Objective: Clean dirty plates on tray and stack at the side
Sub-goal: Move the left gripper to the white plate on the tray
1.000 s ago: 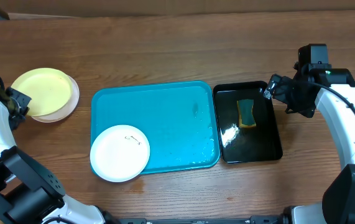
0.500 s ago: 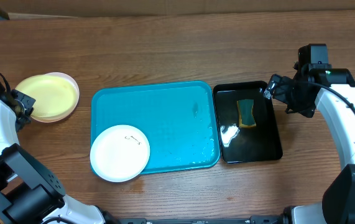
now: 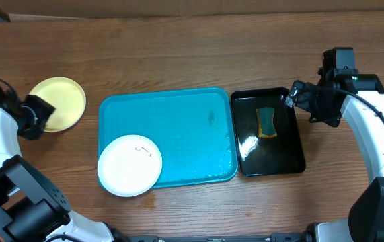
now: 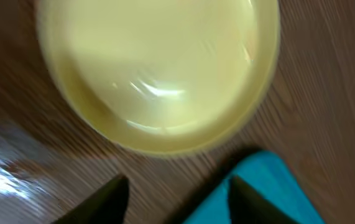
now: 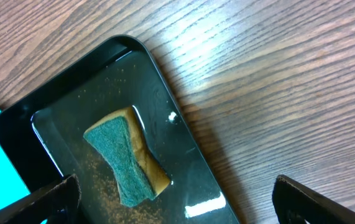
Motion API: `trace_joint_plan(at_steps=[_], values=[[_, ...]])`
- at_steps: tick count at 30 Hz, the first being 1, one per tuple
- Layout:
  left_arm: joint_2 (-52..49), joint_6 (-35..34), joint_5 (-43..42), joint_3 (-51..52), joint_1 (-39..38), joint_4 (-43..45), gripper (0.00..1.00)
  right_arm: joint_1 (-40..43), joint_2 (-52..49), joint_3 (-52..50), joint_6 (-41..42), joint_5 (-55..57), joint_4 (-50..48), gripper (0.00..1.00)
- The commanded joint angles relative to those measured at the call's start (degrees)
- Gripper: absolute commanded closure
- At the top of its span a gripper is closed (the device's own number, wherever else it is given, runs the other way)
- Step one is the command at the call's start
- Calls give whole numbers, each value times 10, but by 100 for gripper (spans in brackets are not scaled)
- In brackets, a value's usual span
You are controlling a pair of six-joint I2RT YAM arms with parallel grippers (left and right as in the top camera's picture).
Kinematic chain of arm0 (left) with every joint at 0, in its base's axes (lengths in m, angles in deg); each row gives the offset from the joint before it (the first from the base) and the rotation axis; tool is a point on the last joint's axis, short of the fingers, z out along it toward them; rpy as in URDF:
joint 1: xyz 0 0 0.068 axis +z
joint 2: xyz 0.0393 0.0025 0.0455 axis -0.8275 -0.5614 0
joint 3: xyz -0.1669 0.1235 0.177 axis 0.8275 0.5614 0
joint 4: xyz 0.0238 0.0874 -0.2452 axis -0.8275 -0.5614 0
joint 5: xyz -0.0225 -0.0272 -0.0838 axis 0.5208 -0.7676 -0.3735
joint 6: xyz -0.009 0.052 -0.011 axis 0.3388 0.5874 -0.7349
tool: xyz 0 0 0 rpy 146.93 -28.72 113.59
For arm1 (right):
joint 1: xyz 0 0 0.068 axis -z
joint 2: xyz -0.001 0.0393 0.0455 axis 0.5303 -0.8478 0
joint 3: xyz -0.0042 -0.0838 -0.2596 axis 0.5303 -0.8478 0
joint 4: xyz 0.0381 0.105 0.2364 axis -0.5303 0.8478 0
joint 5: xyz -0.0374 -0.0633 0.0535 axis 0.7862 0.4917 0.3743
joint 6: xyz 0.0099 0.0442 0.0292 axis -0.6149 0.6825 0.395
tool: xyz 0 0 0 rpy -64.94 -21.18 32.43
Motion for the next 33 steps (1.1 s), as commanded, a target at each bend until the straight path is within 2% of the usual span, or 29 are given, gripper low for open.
trace_joint_plan(at_steps=[1,4,10,15,18,20,28,33], values=[[14,43,-118,3,-38,-42,52,2,11,12,1,-1,-3,0],[26,76,-110,3,-87,-89,52,2,11,12,1,-1,-3,0],[44,78,27,3,-189,-158,52,2,11,12,1,-1,-3,0],[77,75,73,3,-208,-203,55,2,11,12,1,-1,-3,0],[119,73,74,5,-208,-229,63,2,11,12,1,-1,-3,0],[153,71,79,11,-208,-240,65,2,11,12,1,-1,-3,0],[301,0,173,122,-207,-252,67,2,11,12,1,-1,-3,0],[347,-74,273,229,-206,-190,62,2,11,12,1,-1,-3,0]])
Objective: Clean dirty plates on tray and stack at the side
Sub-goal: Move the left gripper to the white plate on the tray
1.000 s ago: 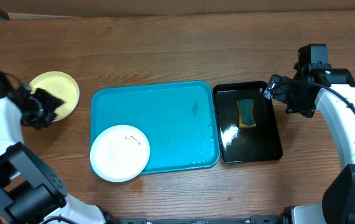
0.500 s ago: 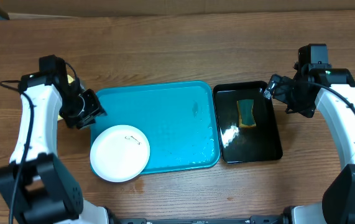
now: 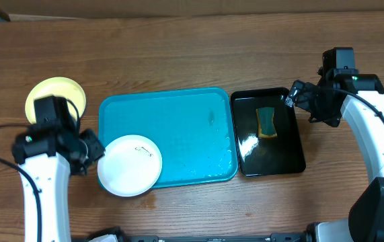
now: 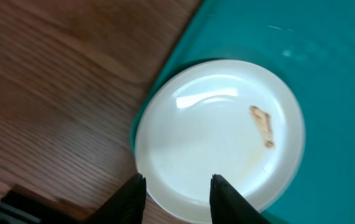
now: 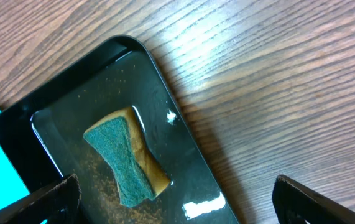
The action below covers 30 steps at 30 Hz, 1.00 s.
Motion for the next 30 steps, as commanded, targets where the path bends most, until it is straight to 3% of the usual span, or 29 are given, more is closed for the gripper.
trace_joint_plan(at_steps=[1,8,20,30], values=[[13,-68,82,72,3,47,61,2,11,12,1,-1,-3,0],[-10,-74,63,178,3,153,60,2,11,12,1,-1,-3,0],[-63,-51,30,216,3,176,62,2,11,12,1,-1,-3,0],[-64,-31,-87,216,3,213,78,2,11,12,1,-1,-3,0]])
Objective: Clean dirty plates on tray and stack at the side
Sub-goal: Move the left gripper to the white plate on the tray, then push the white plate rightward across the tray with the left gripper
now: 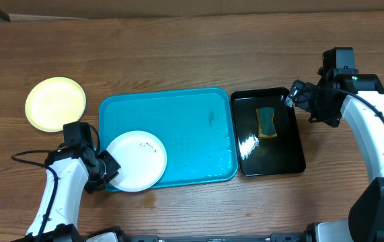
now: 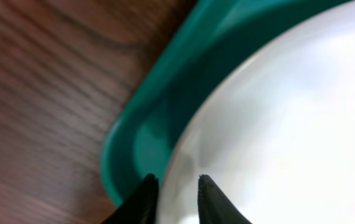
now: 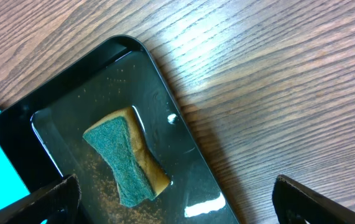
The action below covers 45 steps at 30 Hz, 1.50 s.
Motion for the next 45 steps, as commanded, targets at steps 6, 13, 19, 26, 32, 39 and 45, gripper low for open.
trace_joint_plan(at_steps=[6,13,19,26,32,39,45], values=[[-3,29,-144,4,0,65,77,2,11,12,1,-1,-3,0],[-3,78,-152,2,-2,89,63,2,11,12,1,-1,-3,0],[-3,150,-130,-92,-1,-20,54,2,11,12,1,-1,-3,0],[-3,131,-123,-139,-1,-73,51,2,11,12,1,-1,-3,0],[-3,106,-30,-115,-1,-70,50,2,11,12,1,-1,-3,0],[-5,86,-18,-46,-1,-7,50,2,11,12,1,-1,-3,0],[-13,85,-35,14,-1,54,52,2,11,12,1,-1,-3,0]])
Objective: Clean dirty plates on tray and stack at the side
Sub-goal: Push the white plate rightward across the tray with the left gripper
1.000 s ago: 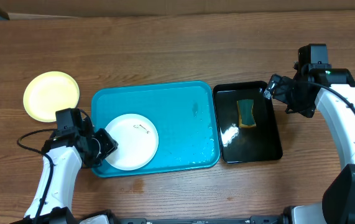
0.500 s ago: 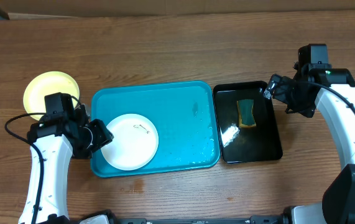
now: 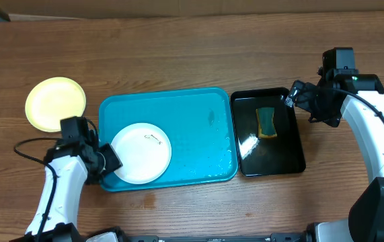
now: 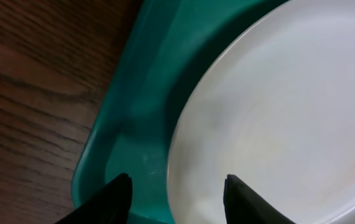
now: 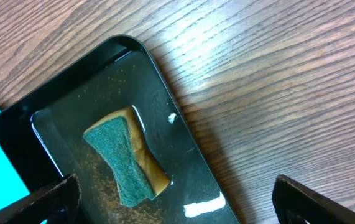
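A white plate [image 3: 141, 153] with a small brown smear lies inside the blue tray [image 3: 198, 107], near its front left corner. My left gripper [image 3: 108, 161] is at the plate's left rim, open, and the plate's edge [image 4: 183, 143] runs between its fingers [image 4: 118, 200]. A yellow plate [image 3: 55, 103] sits on the table left of the tray. My right gripper [image 5: 177, 208] hangs open, wide, above the right edge of the black tray [image 5: 165, 81], where a green and yellow sponge [image 5: 127, 163] lies.
The black tray [image 3: 292, 148] holds shiny liquid and sits against the blue tray's right side. The teal rim [image 4: 112, 143] of the blue tray is right under my left fingers. Bare wooden table [image 3: 178, 54] stretches behind both trays.
The white plate sits a little farther right and back, fully inside the tray. My left gripper's fingers stand wider apart than before. The right arm has not moved.
My left gripper was first over the yellow plate, while the white plate overhung the tray's front left corner. Then it hovered by the white plate's left side, then stood nearly closed at its rim. Now the plate lies inside the tray and the gripper is open.
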Motion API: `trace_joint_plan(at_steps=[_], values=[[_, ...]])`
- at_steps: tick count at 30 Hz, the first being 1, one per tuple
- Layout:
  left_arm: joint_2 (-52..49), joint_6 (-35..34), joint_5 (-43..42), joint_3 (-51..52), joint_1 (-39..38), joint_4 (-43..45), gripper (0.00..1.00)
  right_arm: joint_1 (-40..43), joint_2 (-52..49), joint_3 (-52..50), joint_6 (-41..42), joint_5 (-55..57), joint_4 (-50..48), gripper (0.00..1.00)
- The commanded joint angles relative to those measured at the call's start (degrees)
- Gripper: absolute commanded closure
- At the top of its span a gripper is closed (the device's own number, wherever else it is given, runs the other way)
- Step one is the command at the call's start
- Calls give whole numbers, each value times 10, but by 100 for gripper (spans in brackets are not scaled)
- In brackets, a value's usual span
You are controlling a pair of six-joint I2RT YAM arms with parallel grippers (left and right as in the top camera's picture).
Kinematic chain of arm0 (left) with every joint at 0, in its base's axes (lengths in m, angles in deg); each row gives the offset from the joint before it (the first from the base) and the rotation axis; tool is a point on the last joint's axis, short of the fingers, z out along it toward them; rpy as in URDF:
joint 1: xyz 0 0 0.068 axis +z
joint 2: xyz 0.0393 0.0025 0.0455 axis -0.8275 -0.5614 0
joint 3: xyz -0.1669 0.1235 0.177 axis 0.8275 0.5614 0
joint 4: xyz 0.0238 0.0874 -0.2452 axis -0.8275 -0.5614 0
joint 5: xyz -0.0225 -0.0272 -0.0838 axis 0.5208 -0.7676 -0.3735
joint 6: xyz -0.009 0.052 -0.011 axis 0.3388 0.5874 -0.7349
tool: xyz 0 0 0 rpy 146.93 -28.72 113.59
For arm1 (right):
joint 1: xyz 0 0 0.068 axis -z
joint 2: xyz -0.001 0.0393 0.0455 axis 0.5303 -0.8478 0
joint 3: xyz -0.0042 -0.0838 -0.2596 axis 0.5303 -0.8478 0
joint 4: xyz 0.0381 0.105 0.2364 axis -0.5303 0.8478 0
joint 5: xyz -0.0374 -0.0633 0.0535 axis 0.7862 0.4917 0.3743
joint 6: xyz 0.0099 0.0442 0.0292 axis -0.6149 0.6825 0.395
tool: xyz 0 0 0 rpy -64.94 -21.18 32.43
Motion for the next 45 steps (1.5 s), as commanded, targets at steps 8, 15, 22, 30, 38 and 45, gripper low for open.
trace_joint_plan(at_steps=[8,15,22,30,38,45], values=[[-11,-8,-52,35,-1,59,75,2,11,12,1,-1,-3,0],[-24,-8,-57,35,-2,104,83,2,11,12,1,-1,-3,0],[-43,-8,-131,35,-4,145,88,2,11,12,1,-1,-3,0],[-56,3,-132,20,-36,156,89,2,11,12,1,-1,-3,0],[-57,0,-112,-32,-118,162,87,2,11,12,1,-1,-3,0],[-69,-19,-82,-68,-188,185,81,2,11,12,1,-1,-3,0]])
